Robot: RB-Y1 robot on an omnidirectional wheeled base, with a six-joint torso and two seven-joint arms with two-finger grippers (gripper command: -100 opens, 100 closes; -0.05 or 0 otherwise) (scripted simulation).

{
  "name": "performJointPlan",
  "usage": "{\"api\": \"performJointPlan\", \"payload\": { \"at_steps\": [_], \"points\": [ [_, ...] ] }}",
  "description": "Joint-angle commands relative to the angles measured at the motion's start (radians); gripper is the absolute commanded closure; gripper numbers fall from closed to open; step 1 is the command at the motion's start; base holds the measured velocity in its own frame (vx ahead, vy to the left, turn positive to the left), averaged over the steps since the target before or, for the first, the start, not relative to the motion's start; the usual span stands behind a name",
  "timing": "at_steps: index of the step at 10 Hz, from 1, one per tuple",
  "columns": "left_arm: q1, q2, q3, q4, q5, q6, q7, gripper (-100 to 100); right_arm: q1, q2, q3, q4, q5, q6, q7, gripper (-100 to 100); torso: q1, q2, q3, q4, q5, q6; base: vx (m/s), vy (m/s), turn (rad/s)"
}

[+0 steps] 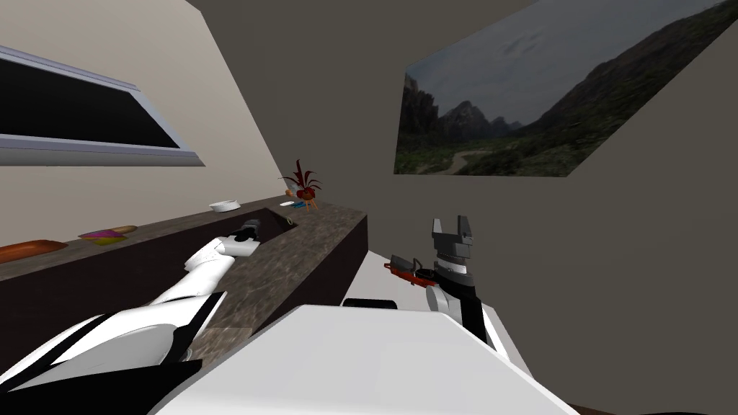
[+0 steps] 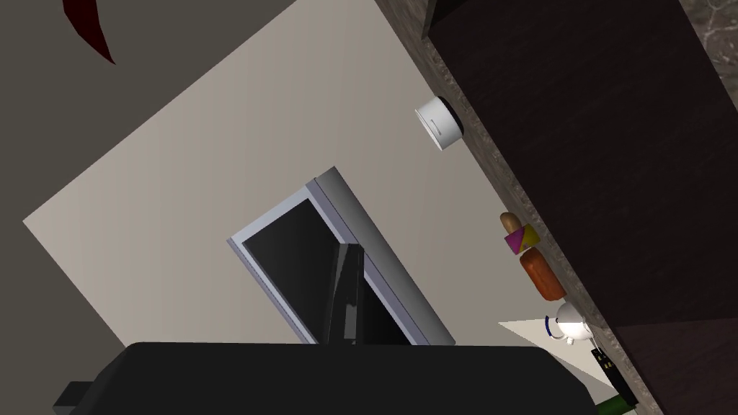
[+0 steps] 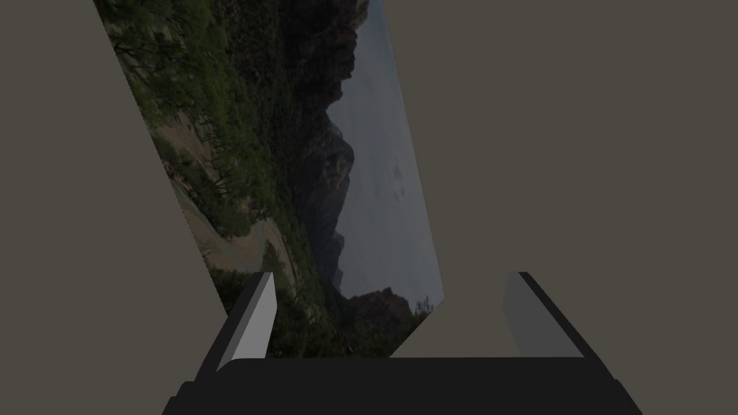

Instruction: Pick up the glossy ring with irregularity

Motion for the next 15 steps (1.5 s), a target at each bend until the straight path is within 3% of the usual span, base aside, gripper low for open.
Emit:
{"api": "performJointPlan", "payload": {
  "at_steps": [1, 3, 5, 12, 13, 14, 15],
  "points": [
    [0.0, 0.0, 0.0, 0.0, 0.0, 0.0, 0.0, 100, 0.0, 0.0, 0.0, 0.0, 0.0, 0.0, 0.0, 0, 0.0, 0.0, 0.0, 0.0, 0.0, 0.0, 0.0, 0.0, 0.0],
    [0.0, 0.0, 0.0, 0.0, 0.0, 0.0, 0.0, 100, 0.0, 0.0, 0.0, 0.0, 0.0, 0.0, 0.0, 0, 0.0, 0.0, 0.0, 0.0, 0.0, 0.0, 0.0, 0.0, 0.0],
    [-0.007, 0.009, -0.009, 0.007, 0.008, 0.028, -0.005, -100, 0.0, 0.0, 0.0, 0.0, 0.0, 0.0, 0.0, 0, 0.0, -0.001, 0.0, 0.0, 0.0, 0.0, 0.029, -0.003, -0.061],
    [-0.032, 0.04, -0.039, 0.029, 0.035, 0.125, -0.023, -100, 0.0, 0.0, 0.0, 0.0, 0.0, 0.0, 0.0, 0, -0.001, -0.009, -0.005, -0.002, 0.0, 0.001, 0.112, -0.006, -0.098],
    [-0.029, 0.039, -0.037, 0.027, 0.035, 0.114, -0.021, -100, 0.0, 0.0, 0.0, 0.0, 0.0, 0.0, 0.0, 0, -0.001, -0.008, -0.005, -0.002, 0.0, 0.0, 0.041, 0.002, -0.014],
    [-0.029, 0.039, -0.037, 0.026, 0.036, 0.118, -0.022, 0, 0.0, 0.0, 0.0, 0.0, 0.0, 0.0, 0.0, 0, 0.0, -0.005, -0.003, -0.001, 0.0, 0.0, 0.008, 0.0, 0.002],
    [-0.046, 0.051, -0.016, 0.069, 0.086, 0.095, -0.072, -100, 0.0, 0.0, 0.0, 0.0, 0.0, 0.0, 0.0, 0, 0.0, -0.002, -0.001, -0.001, 0.0, 0.0, -0.01, -0.014, -0.063]
  ]
}}
